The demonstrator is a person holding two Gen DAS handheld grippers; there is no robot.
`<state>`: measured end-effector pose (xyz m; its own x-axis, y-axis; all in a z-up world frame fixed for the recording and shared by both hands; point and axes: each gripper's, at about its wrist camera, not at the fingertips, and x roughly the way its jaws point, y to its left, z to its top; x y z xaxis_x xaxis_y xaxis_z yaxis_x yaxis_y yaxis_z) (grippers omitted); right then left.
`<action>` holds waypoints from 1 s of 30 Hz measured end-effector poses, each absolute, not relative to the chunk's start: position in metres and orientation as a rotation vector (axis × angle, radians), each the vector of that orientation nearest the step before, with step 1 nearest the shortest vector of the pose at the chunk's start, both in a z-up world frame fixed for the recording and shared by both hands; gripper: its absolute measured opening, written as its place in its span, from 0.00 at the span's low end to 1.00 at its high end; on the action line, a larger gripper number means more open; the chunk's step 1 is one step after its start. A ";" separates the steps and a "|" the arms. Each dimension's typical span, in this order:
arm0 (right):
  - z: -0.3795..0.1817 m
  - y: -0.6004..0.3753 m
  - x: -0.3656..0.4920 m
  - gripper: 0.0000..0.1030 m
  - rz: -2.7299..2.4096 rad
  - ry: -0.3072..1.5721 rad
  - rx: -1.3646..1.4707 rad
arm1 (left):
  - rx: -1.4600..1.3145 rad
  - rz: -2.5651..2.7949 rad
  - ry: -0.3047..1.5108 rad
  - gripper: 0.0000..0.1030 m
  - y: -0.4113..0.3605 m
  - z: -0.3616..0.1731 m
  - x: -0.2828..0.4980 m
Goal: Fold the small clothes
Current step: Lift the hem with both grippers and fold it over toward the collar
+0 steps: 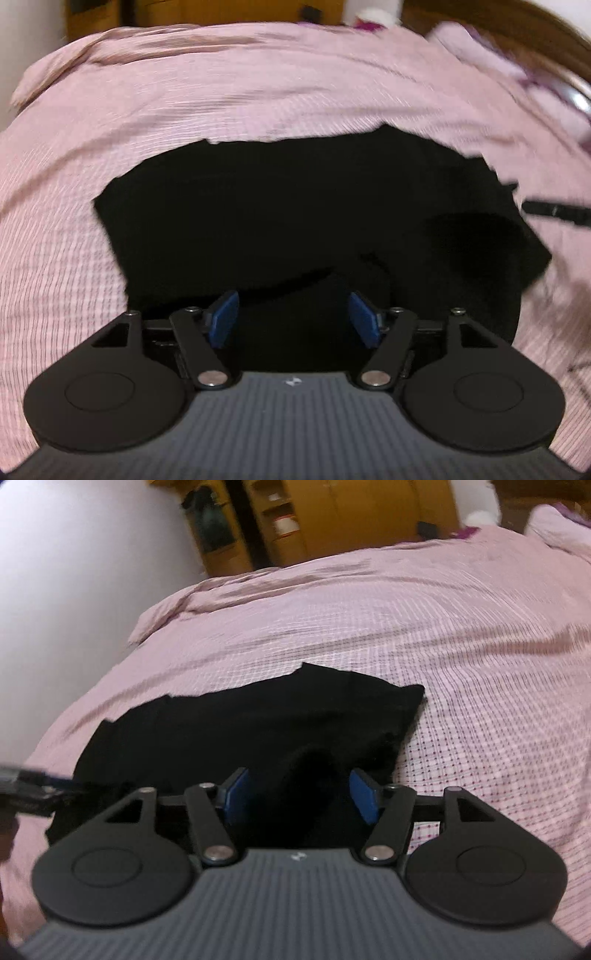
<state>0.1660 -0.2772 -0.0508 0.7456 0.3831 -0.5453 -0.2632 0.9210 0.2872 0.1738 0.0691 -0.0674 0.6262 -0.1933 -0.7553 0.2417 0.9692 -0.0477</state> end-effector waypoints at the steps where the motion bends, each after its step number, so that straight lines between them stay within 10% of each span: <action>1: -0.049 -0.277 0.166 0.66 0.365 0.635 0.177 | 0.088 -0.264 0.872 0.71 0.065 -0.069 0.177; 13: -0.046 -0.268 0.167 0.74 0.483 0.622 -0.055 | 0.128 -0.336 0.903 0.70 0.048 -0.096 0.189; 17: -0.048 -0.266 0.169 0.74 0.493 0.614 -0.063 | 0.071 -0.350 0.845 0.12 0.046 -0.086 0.181; 30: -0.049 -0.262 0.182 0.74 0.515 0.600 -0.081 | -0.014 0.003 0.670 0.11 0.087 -0.056 0.200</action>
